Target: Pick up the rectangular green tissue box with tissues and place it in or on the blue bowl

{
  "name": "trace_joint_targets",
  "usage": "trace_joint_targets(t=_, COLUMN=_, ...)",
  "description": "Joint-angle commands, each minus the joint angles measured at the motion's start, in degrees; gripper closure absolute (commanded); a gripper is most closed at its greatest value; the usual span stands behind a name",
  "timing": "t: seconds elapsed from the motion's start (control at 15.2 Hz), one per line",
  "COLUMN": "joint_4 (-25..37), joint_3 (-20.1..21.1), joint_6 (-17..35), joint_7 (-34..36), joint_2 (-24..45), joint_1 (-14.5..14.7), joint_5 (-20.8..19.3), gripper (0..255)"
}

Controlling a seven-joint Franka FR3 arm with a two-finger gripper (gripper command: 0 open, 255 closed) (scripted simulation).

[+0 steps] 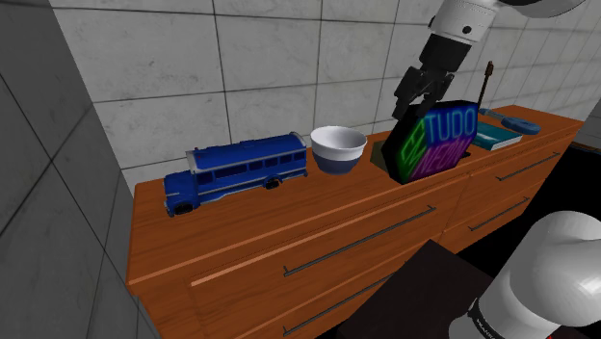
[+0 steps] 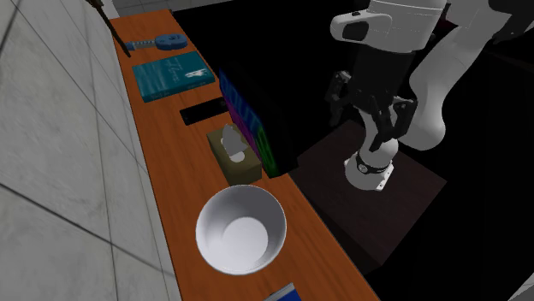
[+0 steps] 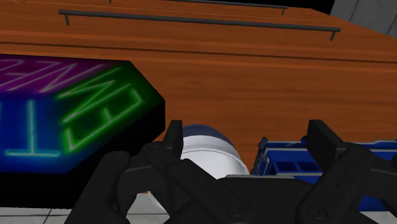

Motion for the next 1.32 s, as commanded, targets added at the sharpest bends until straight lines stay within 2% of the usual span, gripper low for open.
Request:
trace_joint_targets(t=0.0, joint_4=0.0, joint_3=0.0, joint_6=0.0, joint_7=0.0, joint_2=0.0, joint_1=0.0, joint_5=0.0, gripper=0)
trace_joint_targets(t=0.73, joint_4=-2.03, joint_3=-9.23, joint_6=14.71, joint_7=2.33, joint_2=10.44, joint_1=-7.31, joint_5=1.44, gripper=0)
trace_joint_targets(t=0.86, joint_4=-2.08, joint_3=-9.38, joint_6=17.06, joint_7=1.58, joint_2=12.84, joint_1=-10.52, joint_5=3.29, gripper=0)
trace_joint_targets(t=0.99, joint_4=-2.02, joint_3=-8.34, joint_6=19.18, joint_7=0.24, joint_2=15.45, joint_1=-15.06, joint_5=5.99, gripper=0)
trace_joint_targets(t=1.06, joint_4=-1.95, joint_3=-7.48, joint_6=20.16, joint_7=-0.55, joint_2=16.8, joint_1=-17.65, joint_5=7.53, gripper=0)
trace_joint_targets(t=1.12, joint_4=-2.2, joint_3=-7.47, joint_6=25.9, joint_7=-0.32, joint_2=14.12, joint_1=-14.7, joint_5=26.17, gripper=0)
trace_joint_targets(t=1.19, joint_4=-2.16, joint_3=-6.9, joint_6=25.69, joint_7=-0.62, joint_2=14.19, joint_1=-15.45, joint_5=26.59, gripper=0)
trace_joint_targets(t=1.25, joint_4=1.54, joint_3=-9.42, joint_6=21.25, joint_7=-0.63, joint_2=17.63, joint_1=-15.33, joint_5=27.19, gripper=0)
